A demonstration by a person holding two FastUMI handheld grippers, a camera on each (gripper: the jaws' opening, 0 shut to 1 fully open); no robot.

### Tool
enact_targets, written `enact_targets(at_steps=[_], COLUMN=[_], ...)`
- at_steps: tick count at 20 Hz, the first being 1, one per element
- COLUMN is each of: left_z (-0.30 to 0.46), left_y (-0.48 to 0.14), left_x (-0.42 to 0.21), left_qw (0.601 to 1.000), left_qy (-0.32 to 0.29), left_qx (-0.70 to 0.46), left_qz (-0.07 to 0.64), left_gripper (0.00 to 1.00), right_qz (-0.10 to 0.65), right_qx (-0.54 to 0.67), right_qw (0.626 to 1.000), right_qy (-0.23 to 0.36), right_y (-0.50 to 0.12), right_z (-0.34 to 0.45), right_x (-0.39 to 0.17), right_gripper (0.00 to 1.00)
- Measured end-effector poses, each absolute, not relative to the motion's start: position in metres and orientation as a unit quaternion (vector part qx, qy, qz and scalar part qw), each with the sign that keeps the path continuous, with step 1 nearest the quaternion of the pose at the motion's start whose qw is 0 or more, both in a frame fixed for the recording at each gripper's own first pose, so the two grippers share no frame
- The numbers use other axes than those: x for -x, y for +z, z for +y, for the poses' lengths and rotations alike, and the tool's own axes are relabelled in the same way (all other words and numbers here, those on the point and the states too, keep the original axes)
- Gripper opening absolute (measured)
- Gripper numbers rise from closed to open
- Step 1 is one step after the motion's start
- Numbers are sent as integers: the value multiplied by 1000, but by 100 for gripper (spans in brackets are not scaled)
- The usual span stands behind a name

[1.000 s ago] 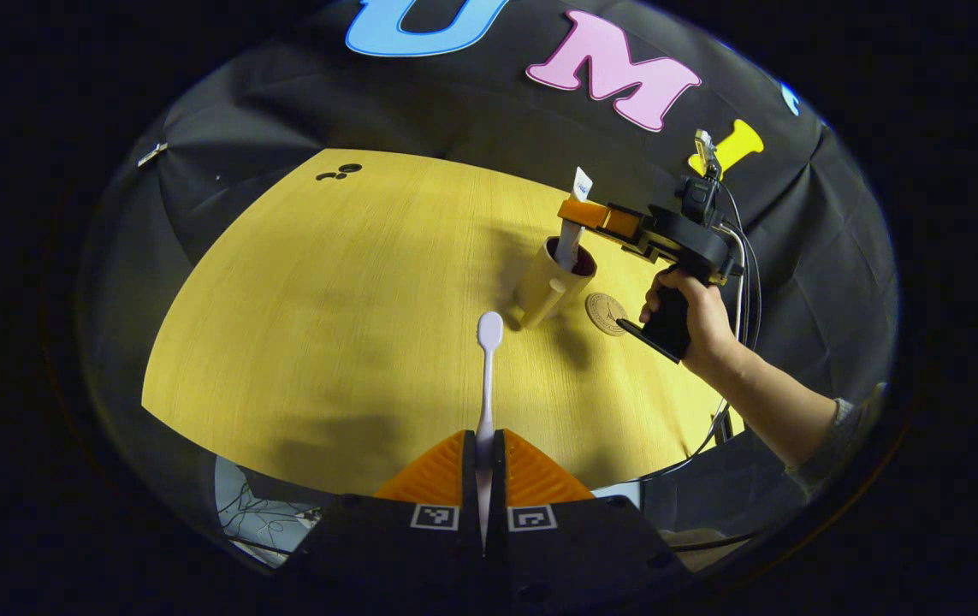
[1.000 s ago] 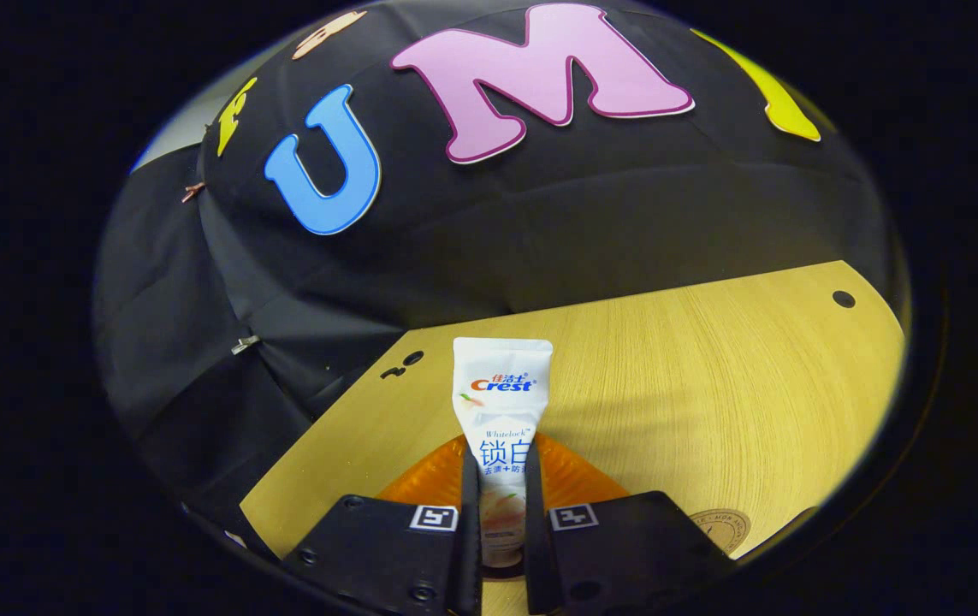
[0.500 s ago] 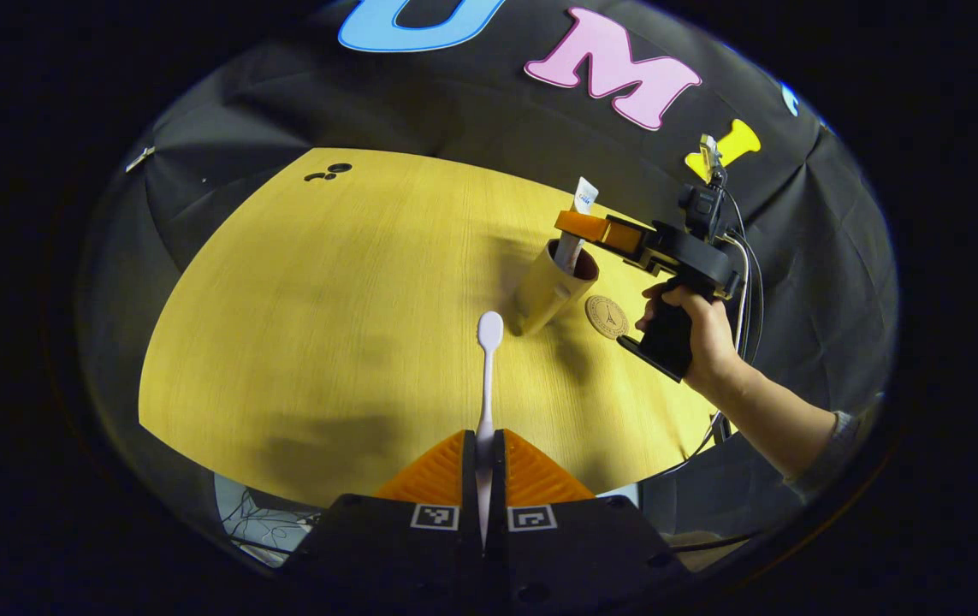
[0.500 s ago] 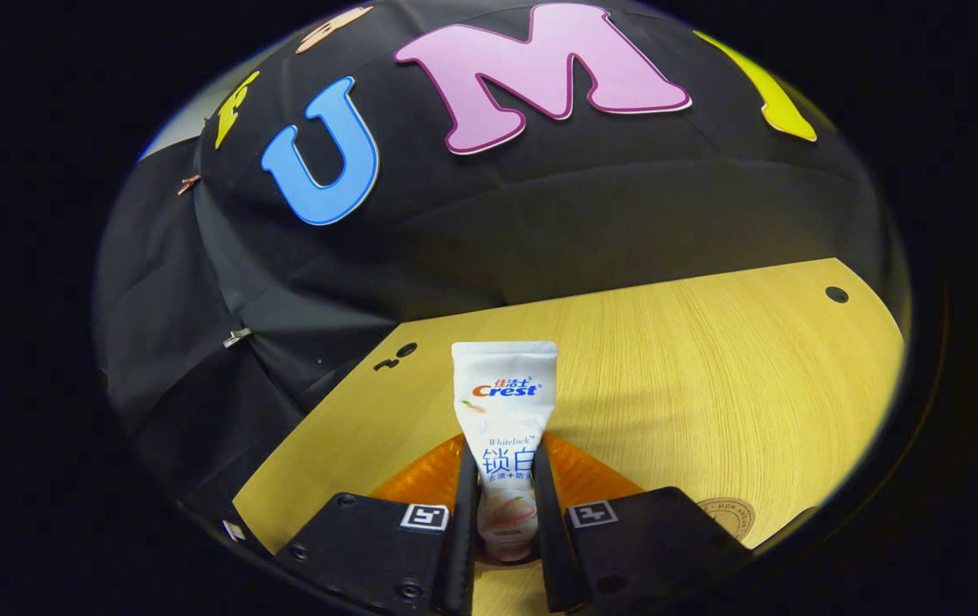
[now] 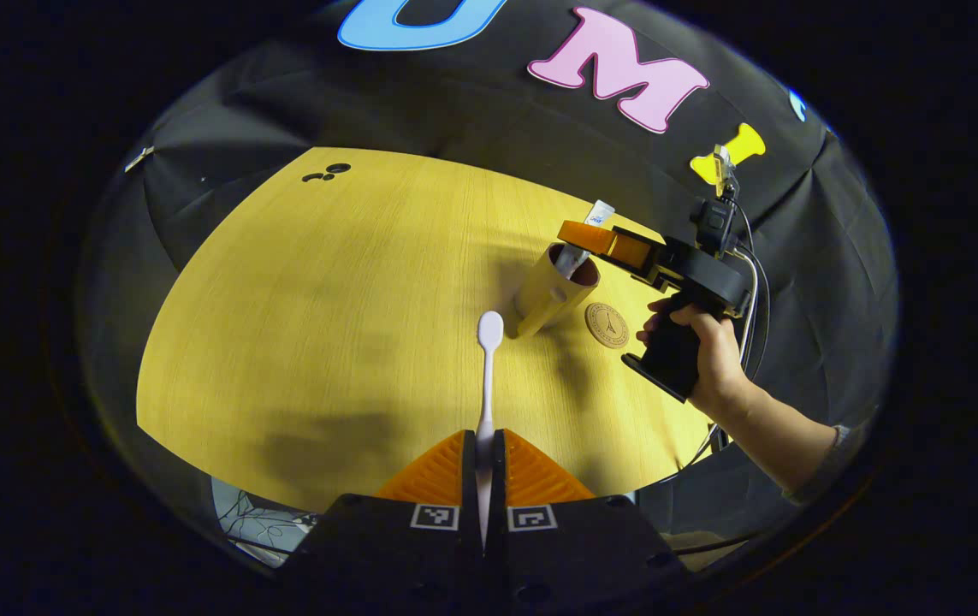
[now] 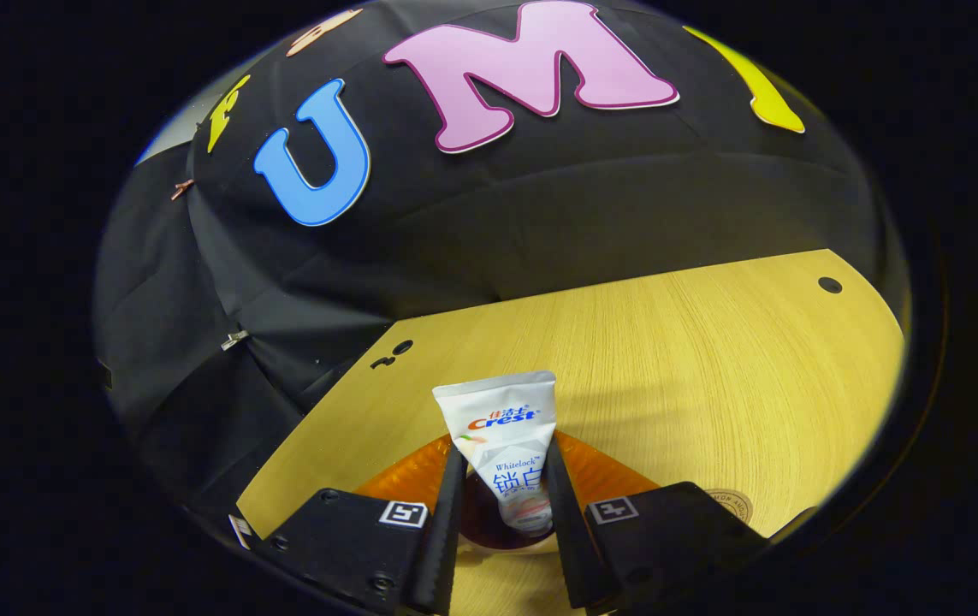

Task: Put the toothbrush and toothpaste on the desktop into the cup, then pick up the cup and place it on the coaster on the desktop.

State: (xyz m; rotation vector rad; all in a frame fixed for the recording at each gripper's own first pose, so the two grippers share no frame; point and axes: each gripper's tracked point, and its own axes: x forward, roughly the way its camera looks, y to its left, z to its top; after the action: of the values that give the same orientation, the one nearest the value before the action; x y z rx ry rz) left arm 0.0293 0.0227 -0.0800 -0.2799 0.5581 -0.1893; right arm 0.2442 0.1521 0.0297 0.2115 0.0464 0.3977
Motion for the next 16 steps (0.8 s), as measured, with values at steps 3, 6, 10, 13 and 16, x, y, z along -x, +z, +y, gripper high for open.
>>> enact_targets(at_steps=[3,6,10,13,16], left_z=[17,6,-6,-16,-25], left_y=[-74,-61,-47,-35,-18], left_x=[-35,-37,-47,-62,-81], left_qw=[948,950,952,954,958], left_qy=[-91,-89,-87,-85,-87], left_qx=[147,150,159,161,161], left_qz=[268,260,246,236,222], left_gripper=[6,6,6,6,6], right_qz=[28,40,38,37,44], right_qx=[-109,-119,-145,-175,-178], right_qw=[973,970,963,955,953], right_qy=[203,210,225,236,239], right_y=[33,34,50,62,58], right_z=[148,139,124,115,101], right_x=[-238,-227,-210,-195,-175], right_gripper=[65,65,52,67,68])
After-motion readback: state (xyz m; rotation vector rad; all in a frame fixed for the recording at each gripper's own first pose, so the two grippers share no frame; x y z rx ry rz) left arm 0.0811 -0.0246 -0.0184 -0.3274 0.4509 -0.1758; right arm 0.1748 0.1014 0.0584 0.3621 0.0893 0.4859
